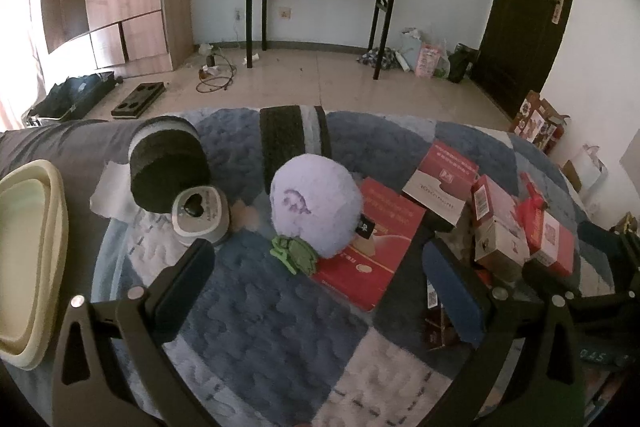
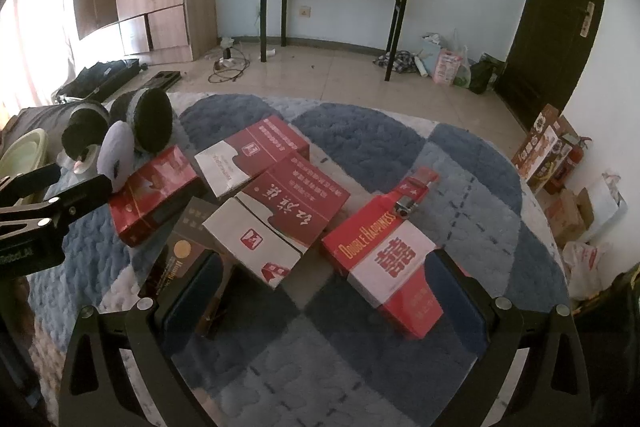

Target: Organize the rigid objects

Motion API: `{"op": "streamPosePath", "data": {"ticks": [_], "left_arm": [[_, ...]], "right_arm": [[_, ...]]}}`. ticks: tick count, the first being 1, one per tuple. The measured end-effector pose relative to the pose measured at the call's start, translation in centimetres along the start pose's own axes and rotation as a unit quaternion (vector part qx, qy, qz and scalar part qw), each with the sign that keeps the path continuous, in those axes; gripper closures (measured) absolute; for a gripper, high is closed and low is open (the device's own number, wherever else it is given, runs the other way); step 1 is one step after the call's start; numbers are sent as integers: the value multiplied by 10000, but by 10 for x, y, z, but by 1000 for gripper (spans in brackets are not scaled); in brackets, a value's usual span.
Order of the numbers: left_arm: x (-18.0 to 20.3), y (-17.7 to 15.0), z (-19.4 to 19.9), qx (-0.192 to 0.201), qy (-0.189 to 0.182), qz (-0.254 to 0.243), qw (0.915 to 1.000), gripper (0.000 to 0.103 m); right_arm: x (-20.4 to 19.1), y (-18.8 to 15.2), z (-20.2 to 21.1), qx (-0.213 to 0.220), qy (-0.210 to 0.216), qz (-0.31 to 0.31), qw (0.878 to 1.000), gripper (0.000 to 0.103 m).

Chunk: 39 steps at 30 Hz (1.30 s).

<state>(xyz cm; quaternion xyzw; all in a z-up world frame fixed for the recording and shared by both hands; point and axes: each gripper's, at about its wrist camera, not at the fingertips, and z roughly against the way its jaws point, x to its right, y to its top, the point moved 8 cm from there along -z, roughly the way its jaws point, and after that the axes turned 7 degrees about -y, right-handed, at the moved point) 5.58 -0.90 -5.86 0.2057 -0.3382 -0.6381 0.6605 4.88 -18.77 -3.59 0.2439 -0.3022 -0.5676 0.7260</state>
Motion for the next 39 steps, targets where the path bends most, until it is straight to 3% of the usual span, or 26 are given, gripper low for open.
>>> {"op": "streamPosePath", "data": {"ticks": [39], "left_arm": [[-1,2,-1,-11,133,-38,9999,0]], "right_arm": [[1,-1,1,-10,-25,31,10000,0]]}}
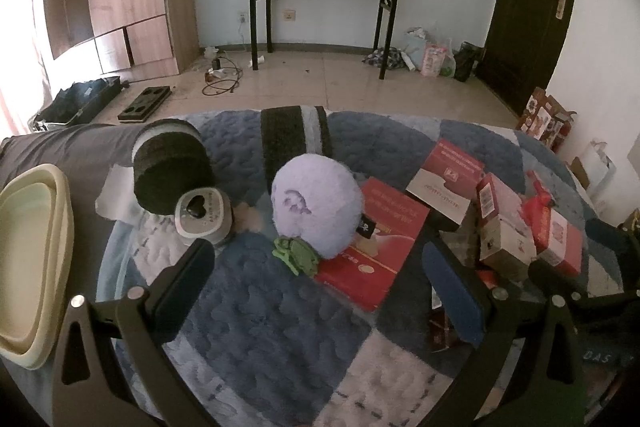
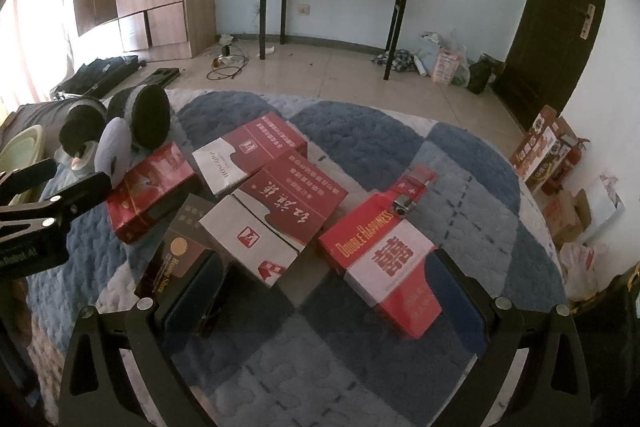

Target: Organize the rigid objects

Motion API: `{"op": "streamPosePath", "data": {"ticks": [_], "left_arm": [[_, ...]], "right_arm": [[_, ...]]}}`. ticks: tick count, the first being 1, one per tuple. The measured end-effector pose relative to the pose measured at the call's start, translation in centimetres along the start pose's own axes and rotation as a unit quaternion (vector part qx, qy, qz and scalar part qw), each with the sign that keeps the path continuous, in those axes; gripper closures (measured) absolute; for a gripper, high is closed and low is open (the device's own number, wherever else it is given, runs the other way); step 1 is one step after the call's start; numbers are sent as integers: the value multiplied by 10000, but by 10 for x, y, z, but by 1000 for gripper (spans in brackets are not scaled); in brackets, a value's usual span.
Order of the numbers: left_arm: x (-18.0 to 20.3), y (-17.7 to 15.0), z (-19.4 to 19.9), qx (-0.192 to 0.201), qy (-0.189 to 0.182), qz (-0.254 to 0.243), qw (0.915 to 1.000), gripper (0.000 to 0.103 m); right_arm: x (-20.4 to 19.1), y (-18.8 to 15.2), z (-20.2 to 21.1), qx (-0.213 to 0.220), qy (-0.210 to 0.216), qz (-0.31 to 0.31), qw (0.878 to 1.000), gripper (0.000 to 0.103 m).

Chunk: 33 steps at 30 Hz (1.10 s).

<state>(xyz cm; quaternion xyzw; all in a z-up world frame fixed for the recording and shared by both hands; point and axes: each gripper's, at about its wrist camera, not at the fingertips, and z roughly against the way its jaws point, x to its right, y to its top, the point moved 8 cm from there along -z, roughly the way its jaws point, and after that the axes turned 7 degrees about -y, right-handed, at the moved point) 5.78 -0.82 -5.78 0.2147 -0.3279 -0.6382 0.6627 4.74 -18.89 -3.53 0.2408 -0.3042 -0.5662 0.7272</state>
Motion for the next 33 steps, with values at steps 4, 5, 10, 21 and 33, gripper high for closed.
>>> {"op": "streamPosePath", "data": {"ticks": [4,5,10,21,33], "left_arm": [[0,1,1,16,-3,1,10000,0],[0,0,1,15,0,5,10000,0],[0,1,1,8,13,4,10000,0],[1,1,0,33,11,11,10000,0],[-67,48,60,901,89,375,9952,0]], "right_arm": [[1,0,-1,-6,-6,-37,10000,0],[1,0,-1,-8,-4,-41,10000,0],[2,0,-1,-12,11,-44,10000,0],[2,1,-2,-28,19,-70,10000,0],[12,6,6,89,-35,-272,9996,0]]}}
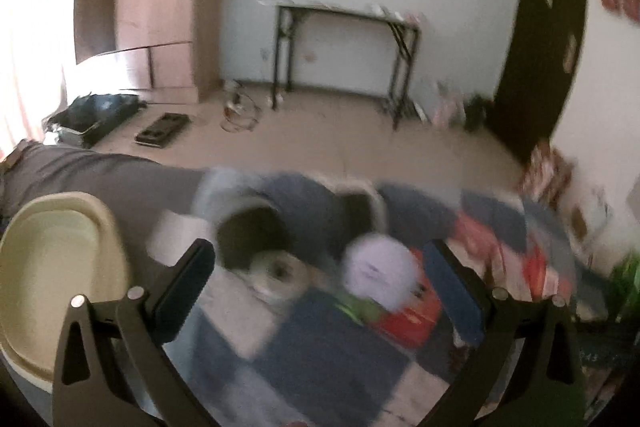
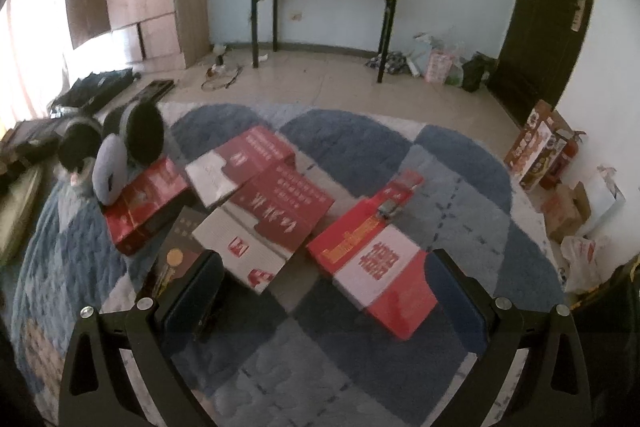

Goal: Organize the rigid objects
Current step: 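Grasp the lavender plush ball with the left tool while the right tool grasps the red Double Happiness box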

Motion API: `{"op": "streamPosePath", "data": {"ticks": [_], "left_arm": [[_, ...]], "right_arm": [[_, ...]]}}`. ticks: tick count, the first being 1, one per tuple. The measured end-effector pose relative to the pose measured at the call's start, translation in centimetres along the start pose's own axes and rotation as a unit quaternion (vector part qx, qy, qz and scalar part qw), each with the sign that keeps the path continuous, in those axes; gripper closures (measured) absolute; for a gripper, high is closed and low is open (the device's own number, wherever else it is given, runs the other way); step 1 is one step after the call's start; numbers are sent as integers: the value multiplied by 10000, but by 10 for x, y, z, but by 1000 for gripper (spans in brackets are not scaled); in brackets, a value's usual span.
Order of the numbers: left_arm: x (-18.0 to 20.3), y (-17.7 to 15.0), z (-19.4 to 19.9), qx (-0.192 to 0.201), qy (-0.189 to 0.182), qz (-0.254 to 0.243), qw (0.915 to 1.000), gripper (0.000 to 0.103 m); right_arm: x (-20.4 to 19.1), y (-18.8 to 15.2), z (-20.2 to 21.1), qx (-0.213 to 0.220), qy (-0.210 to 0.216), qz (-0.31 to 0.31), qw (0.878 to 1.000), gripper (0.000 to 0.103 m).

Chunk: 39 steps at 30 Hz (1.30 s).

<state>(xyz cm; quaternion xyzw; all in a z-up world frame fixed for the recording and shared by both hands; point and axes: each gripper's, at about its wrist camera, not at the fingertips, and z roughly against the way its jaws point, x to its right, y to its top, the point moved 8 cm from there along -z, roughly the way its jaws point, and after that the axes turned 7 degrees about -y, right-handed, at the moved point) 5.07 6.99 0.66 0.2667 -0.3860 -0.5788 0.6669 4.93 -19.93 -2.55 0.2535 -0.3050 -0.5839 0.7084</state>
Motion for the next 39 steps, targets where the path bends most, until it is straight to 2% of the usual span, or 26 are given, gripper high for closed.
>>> {"op": "streamPosePath", "data": {"ticks": [3,5,8,11,13,15,16,18,20,24,27,31,36,37,39], "left_arm": [[-40,22,9,74,381,210,9990,0],[-55,30,13,298,404,298,9983,0],[-64,18,-7,-103,441,456,9979,0],[-62,5,-29,-295,442,517,9972,0],[-53,-6,-44,-593,333,595,9959,0],[-29,-11,-50,-796,-38,525,9954,0],[-13,-13,-51,-824,-275,367,9955,0],[19,-19,-53,-861,-490,-4,9951,0],[41,-26,-58,-957,-590,-339,9931,0],[75,-51,-77,-1337,-804,-915,9835,0],[76,-55,-86,-1331,-757,-984,9833,0],[67,-55,-96,-1285,-682,-743,9866,0],[66,-62,-105,-1355,-832,-661,9851,0],[65,-63,-106,-1355,-827,-692,9849,3],[65,-64,-109,-1404,-841,-673,9842,13]], "right_arm": [[7,4,7,101,55,-132,9998,0],[14,5,10,138,30,-213,9997,0],[25,5,11,150,-64,-304,9994,0],[34,3,8,107,-89,-384,9992,0],[43,2,5,61,-143,-491,9987,0],[58,1,5,40,-249,-728,9970,0],[64,1,5,38,-275,-809,9963,0],[70,0,4,9,-307,-847,9959,0],[71,-1,2,-12,-318,-804,9963,0],[70,-6,-4,-109,-219,-620,9978,0],[79,-13,-13,-219,-246,-517,9981,0],[87,-21,-25,-289,-279,-333,9986,0],[72,-23,-46,-163,34,-206,9996,0],[65,-20,-48,-51,232,-217,9995,0],[60,-22,-52,70,314,-155,9994,0]]}}
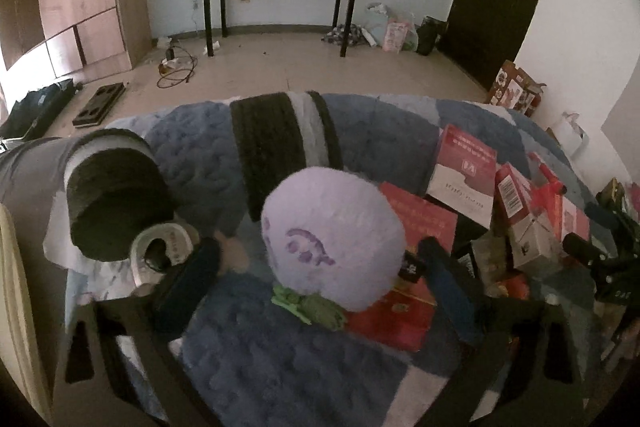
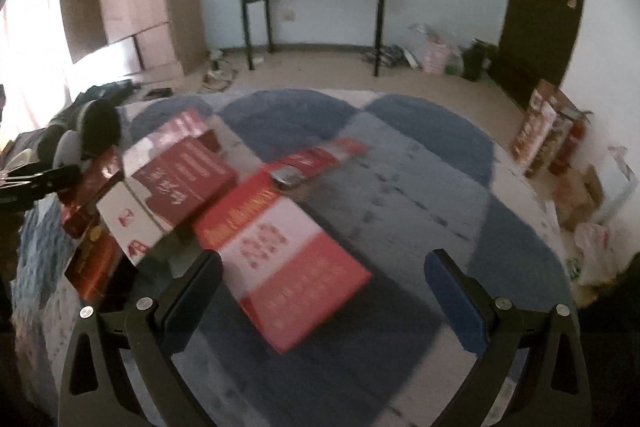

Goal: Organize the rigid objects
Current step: 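Grasp the lavender plush ball with the left tool while the right tool grasps the red Double Happiness box, then carry the plush ball and box into the cream basin and open both tools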

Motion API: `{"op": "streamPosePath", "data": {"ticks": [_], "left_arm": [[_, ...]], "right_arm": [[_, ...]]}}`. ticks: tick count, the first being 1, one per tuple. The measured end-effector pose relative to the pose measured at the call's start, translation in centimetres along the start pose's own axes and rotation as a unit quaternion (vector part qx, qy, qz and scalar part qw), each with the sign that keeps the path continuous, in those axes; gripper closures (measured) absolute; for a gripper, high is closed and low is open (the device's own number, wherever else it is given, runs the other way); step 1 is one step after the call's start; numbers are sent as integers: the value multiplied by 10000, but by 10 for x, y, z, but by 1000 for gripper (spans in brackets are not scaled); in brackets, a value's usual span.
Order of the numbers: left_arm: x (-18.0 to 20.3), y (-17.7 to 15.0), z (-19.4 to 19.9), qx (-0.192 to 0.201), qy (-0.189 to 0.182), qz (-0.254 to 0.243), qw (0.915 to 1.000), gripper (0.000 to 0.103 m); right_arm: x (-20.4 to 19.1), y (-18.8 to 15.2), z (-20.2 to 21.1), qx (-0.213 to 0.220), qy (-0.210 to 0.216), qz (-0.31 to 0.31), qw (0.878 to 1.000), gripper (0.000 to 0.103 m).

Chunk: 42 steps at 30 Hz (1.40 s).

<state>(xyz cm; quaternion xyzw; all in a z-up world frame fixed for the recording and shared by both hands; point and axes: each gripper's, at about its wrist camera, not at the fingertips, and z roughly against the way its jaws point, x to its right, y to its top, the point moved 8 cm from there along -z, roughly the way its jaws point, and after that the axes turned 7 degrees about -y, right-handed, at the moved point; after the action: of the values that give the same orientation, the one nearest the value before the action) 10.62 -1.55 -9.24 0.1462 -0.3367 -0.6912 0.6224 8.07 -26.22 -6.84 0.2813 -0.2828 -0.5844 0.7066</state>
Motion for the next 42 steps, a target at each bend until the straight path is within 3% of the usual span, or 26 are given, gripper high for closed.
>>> {"op": "streamPosePath", "data": {"ticks": [4,6,7,8,12,18,23,28,33,37,42], "left_arm": [[1,-3,-3,-24,-58,-60,10000,29],[3,-1,0,44,-87,-68,9999,43],[4,0,1,72,-81,-50,9999,45],[3,1,2,80,-71,-66,9999,45],[2,1,9,84,-70,-139,9998,46],[4,2,34,86,-100,-687,9975,46],[-20,13,65,414,-14,-400,9983,46],[-30,17,71,531,-14,-182,9984,46],[-26,16,67,498,-44,-196,9986,46],[-30,19,70,541,-30,-157,9984,46],[-48,26,93,837,266,126,9961,46]], "right_arm": [[-9,-6,-11,29,67,257,9996,0],[-16,-9,-18,-45,98,417,9991,0],[-18,-10,-20,-67,58,486,9988,1],[-18,-10,-23,-94,-13,516,9986,2],[-24,-7,-26,-36,0,617,9981,24],[-22,-9,-11,-269,283,803,9960,38],[-15,-3,14,-234,479,840,9950,42],[-25,-12,-1,-450,583,898,9932,42],[-30,-4,-9,-95,677,650,9955,40],[-36,-11,-12,-44,540,932,9942,46],[-30,-15,11,-153,863,998,9911,47]]}}
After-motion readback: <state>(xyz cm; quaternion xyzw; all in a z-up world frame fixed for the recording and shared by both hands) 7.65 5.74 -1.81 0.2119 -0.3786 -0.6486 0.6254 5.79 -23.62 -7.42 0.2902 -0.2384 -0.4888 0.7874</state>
